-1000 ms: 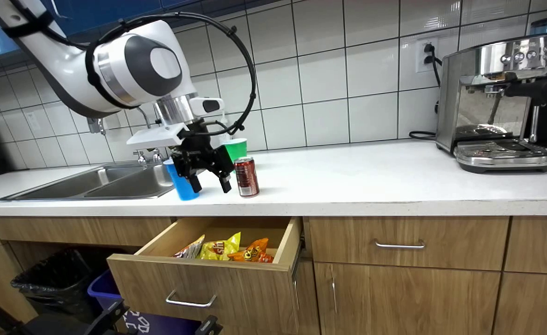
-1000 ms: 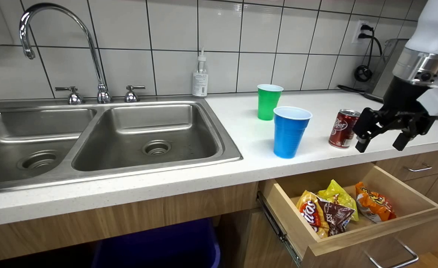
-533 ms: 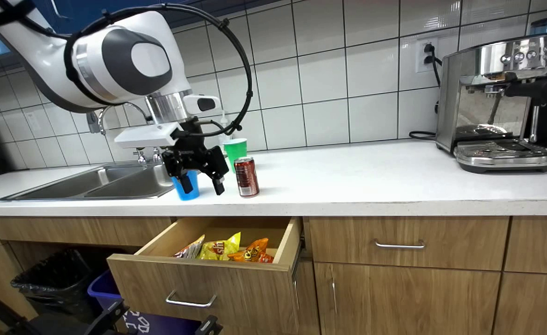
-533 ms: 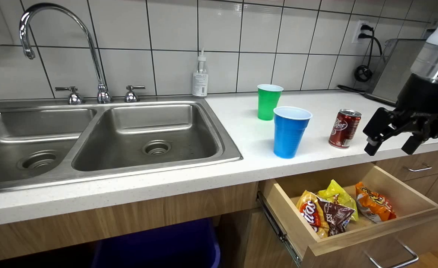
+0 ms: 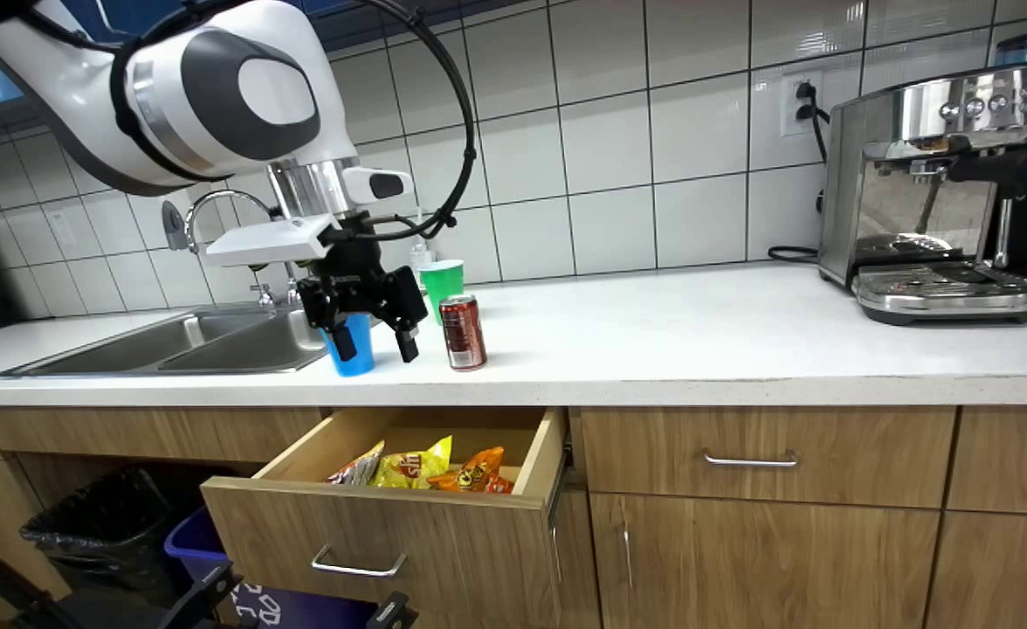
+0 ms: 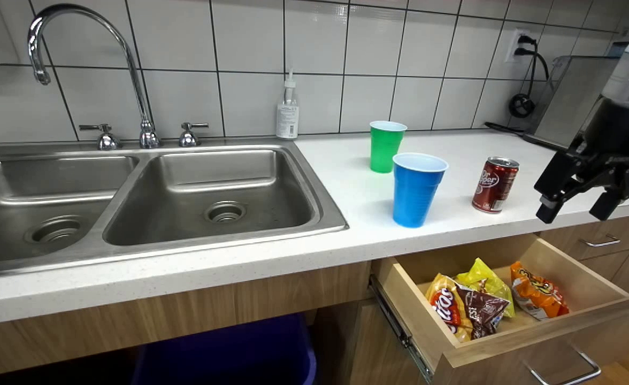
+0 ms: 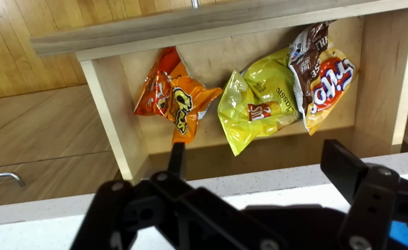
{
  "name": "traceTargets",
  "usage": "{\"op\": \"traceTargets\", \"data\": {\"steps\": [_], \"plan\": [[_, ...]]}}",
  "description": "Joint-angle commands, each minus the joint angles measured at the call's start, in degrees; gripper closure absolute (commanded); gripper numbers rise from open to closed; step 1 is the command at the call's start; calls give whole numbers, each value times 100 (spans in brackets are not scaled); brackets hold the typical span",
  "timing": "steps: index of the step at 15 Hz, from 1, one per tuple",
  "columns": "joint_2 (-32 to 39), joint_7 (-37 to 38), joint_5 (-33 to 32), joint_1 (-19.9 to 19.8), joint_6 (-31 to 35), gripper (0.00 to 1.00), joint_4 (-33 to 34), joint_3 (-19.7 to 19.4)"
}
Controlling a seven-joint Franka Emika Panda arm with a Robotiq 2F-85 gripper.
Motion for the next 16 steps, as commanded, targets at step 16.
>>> {"op": "traceTargets", "data": {"steps": [16], "plan": [[15, -713, -209, -21, -1856, 0, 0, -37]]}}
